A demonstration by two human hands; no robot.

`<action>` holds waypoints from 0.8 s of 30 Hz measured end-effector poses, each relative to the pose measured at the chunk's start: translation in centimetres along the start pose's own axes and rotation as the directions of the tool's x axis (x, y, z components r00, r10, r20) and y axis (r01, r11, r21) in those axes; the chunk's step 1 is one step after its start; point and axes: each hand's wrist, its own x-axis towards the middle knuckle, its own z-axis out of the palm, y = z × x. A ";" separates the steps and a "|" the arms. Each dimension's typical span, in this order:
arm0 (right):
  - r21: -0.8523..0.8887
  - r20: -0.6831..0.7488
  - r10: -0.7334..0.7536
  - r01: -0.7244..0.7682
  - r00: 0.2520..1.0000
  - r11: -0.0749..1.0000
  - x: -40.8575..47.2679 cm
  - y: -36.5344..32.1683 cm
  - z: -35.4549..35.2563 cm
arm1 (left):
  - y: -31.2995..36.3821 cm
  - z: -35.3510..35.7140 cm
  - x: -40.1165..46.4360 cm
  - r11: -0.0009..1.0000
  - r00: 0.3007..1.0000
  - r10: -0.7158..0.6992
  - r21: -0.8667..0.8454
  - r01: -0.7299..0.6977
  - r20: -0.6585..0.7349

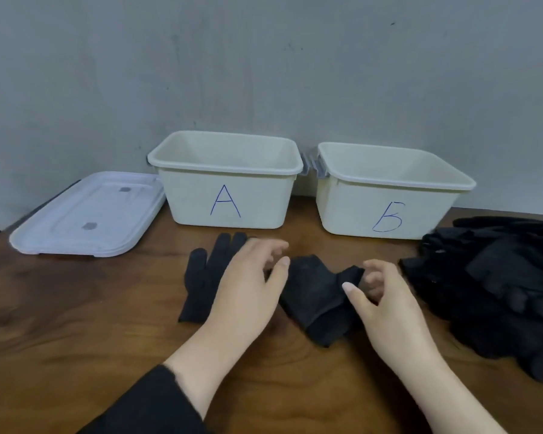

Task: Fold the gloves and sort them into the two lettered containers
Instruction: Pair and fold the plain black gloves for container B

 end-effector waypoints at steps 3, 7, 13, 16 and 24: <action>0.020 0.009 -0.070 0.070 0.998 0.997 0.4 0.2 -1.1 | 0.0 0.7 -1.4 0.965 0.941 0.101 0.196 -0.171 0.323; -0.105 0.265 -0.108 0.140 0.958 0.985 0.6 1.0 -1.4 | 0.1 2.1 -1.1 0.913 0.876 0.035 0.341 -0.224 0.482; -0.204 0.100 -0.273 0.288 0.957 0.936 1.1 0.8 -1.3 | -0.1 2.8 -0.6 0.889 0.883 0.133 0.340 -0.307 0.449; -0.206 0.207 -0.301 0.342 0.931 0.917 1.2 1.0 -0.8 | 0.1 3.1 -0.5 0.882 0.872 0.135 0.344 -0.323 0.471; -0.276 0.179 -0.153 0.198 0.972 0.940 2.1 2.3 -0.9 | 0.9 6.6 0.0 0.873 0.860 0.111 0.365 -0.324 0.498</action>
